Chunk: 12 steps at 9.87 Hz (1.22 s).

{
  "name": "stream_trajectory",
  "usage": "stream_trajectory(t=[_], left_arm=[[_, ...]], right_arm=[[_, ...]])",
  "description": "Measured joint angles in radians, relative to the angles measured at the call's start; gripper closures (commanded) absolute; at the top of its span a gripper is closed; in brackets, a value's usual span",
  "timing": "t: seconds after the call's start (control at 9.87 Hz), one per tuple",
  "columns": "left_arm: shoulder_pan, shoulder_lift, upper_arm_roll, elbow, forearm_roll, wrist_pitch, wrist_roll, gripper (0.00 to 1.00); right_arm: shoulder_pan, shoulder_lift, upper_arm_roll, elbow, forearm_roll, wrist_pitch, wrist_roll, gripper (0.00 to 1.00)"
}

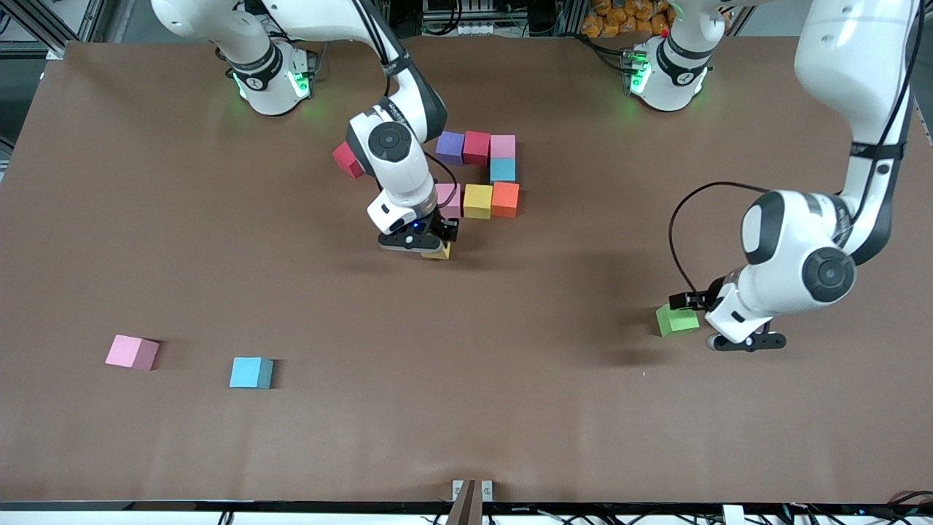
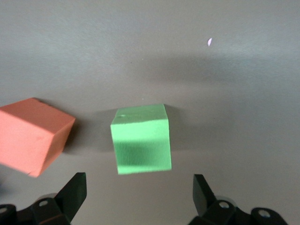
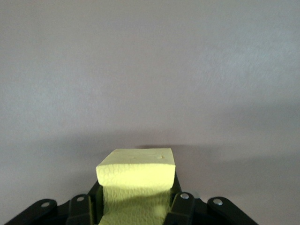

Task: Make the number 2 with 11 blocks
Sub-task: 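Lower the yellow cube onto the stack while the left gripper holds green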

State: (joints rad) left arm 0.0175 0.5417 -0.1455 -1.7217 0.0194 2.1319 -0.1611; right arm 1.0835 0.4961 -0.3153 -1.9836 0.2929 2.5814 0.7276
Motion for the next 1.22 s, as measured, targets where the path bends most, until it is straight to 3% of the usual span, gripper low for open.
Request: stream_trajectory(t=[0.51,1.22], left_arm=[[0.006,0.029,0.021,0.001,-0.013,0.018,-0.002,0.0],[0.002,0.078,0.035,0.005,-0.031,0.104,-0.002,0.0]], right_arm=[[0.044,0.01,-0.003,-0.059,0.0,0.073,0.019,0.86],[0.08,0.011,-0.005,-0.07,-0.002,0.077,0.087,0.86]])
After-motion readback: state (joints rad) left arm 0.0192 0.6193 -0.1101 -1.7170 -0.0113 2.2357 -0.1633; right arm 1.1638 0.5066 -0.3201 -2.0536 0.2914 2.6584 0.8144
